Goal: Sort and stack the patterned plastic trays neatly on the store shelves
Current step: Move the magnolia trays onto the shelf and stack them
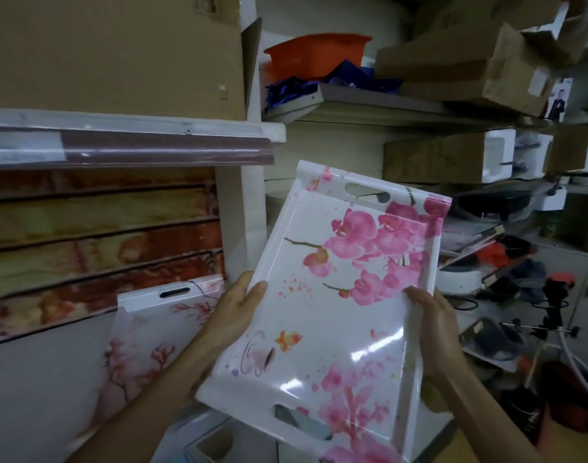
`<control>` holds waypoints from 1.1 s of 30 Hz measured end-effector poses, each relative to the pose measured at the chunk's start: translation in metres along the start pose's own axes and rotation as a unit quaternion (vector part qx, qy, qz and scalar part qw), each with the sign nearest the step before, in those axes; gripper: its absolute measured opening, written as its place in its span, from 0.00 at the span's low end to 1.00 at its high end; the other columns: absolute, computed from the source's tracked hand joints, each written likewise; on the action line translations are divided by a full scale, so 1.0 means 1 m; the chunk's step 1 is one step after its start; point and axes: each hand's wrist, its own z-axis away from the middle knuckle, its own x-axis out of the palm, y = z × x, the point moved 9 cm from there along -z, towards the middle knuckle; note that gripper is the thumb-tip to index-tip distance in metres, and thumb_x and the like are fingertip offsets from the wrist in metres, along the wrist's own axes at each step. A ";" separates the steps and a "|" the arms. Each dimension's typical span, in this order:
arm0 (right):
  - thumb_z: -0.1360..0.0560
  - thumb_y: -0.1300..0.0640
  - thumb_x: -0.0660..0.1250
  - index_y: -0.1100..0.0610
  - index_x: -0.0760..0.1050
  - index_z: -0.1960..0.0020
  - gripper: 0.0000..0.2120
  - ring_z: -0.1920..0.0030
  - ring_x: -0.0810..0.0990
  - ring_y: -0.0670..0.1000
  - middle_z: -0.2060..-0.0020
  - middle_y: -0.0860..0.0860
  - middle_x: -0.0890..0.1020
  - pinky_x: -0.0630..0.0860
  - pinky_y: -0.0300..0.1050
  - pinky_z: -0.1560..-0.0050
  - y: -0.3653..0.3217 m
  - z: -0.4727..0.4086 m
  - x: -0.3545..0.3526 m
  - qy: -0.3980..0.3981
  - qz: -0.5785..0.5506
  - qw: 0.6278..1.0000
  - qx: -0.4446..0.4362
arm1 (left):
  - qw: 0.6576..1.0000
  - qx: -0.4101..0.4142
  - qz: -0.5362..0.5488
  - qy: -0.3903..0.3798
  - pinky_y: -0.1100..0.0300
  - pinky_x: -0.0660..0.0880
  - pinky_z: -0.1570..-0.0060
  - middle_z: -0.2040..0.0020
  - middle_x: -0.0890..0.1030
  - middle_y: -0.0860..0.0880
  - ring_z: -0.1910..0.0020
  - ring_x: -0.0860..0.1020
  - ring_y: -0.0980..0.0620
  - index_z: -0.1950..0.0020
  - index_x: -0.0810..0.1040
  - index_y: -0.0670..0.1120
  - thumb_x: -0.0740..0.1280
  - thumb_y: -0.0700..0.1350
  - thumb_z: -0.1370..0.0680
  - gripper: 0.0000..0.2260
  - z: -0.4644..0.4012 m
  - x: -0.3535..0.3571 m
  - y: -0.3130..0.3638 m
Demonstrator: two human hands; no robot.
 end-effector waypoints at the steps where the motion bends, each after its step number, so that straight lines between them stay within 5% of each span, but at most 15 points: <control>1: 0.23 0.55 0.63 0.59 0.76 0.53 0.07 0.77 0.78 0.42 0.76 0.43 0.80 0.74 0.35 0.77 0.006 0.004 0.009 -0.010 0.007 1.000 -0.002 | 1.000 -0.007 -0.001 0.006 0.54 0.78 0.44 0.44 0.82 0.52 0.45 0.81 0.54 0.39 0.75 0.55 0.59 0.52 0.18 0.10 0.005 -0.008 -0.010; 8: 0.22 0.57 0.63 0.56 0.78 0.53 0.06 0.72 0.83 0.43 0.70 0.44 0.85 0.75 0.32 0.75 0.040 0.027 0.086 -0.075 0.018 0.997 0.015 | 0.992 -0.080 0.034 0.093 0.54 0.78 0.45 0.47 0.84 0.57 0.49 0.82 0.56 0.42 0.77 0.57 0.61 0.51 0.18 0.08 0.046 -0.078 -0.062; 13: 0.23 0.60 0.65 0.53 0.80 0.52 0.05 0.66 0.85 0.48 0.64 0.48 0.87 0.78 0.37 0.71 0.051 0.037 0.153 -0.144 0.007 0.989 0.035 | 0.979 -0.129 0.087 0.134 0.44 0.76 0.39 0.43 0.84 0.47 0.44 0.82 0.45 0.39 0.79 0.51 0.62 0.50 0.18 0.11 0.072 -0.126 -0.094; 17: 0.23 0.62 0.66 0.53 0.80 0.44 0.10 0.56 0.87 0.52 0.53 0.51 0.87 0.82 0.43 0.63 0.058 0.046 0.200 -0.206 0.001 0.977 0.047 | 0.967 -0.145 0.114 0.176 0.59 0.80 0.56 0.50 0.87 0.51 0.51 0.85 0.49 0.45 0.82 0.49 0.62 0.47 0.19 0.10 0.083 -0.160 -0.109; 21: 0.23 0.62 0.65 0.53 0.75 0.36 0.16 0.55 0.86 0.54 0.50 0.54 0.86 0.84 0.49 0.59 0.075 0.057 0.228 -0.255 0.030 0.964 0.071 | 0.952 -0.172 0.131 0.216 0.55 0.78 0.51 0.48 0.85 0.47 0.49 0.84 0.46 0.42 0.80 0.44 0.61 0.46 0.18 0.11 0.084 -0.186 -0.128; 28: 0.24 0.68 0.63 0.53 0.72 0.32 0.23 0.54 0.85 0.49 0.47 0.52 0.84 0.80 0.35 0.65 0.098 0.053 0.256 -0.314 0.161 0.932 0.081 | 0.946 -0.177 0.098 0.253 0.63 0.77 0.72 0.58 0.81 0.49 0.67 0.83 0.57 0.51 0.77 0.44 0.64 0.39 0.20 0.03 0.058 -0.214 -0.144; 33: 0.24 0.69 0.62 0.54 0.74 0.33 0.22 0.55 0.83 0.45 0.49 0.51 0.84 0.77 0.32 0.67 0.122 0.039 0.267 -0.313 0.198 0.923 0.101 | 0.950 -0.211 0.057 0.224 0.52 0.78 0.55 0.44 0.79 0.41 0.54 0.80 0.45 0.40 0.70 0.43 0.66 0.36 0.22 0.12 0.053 -0.212 -0.174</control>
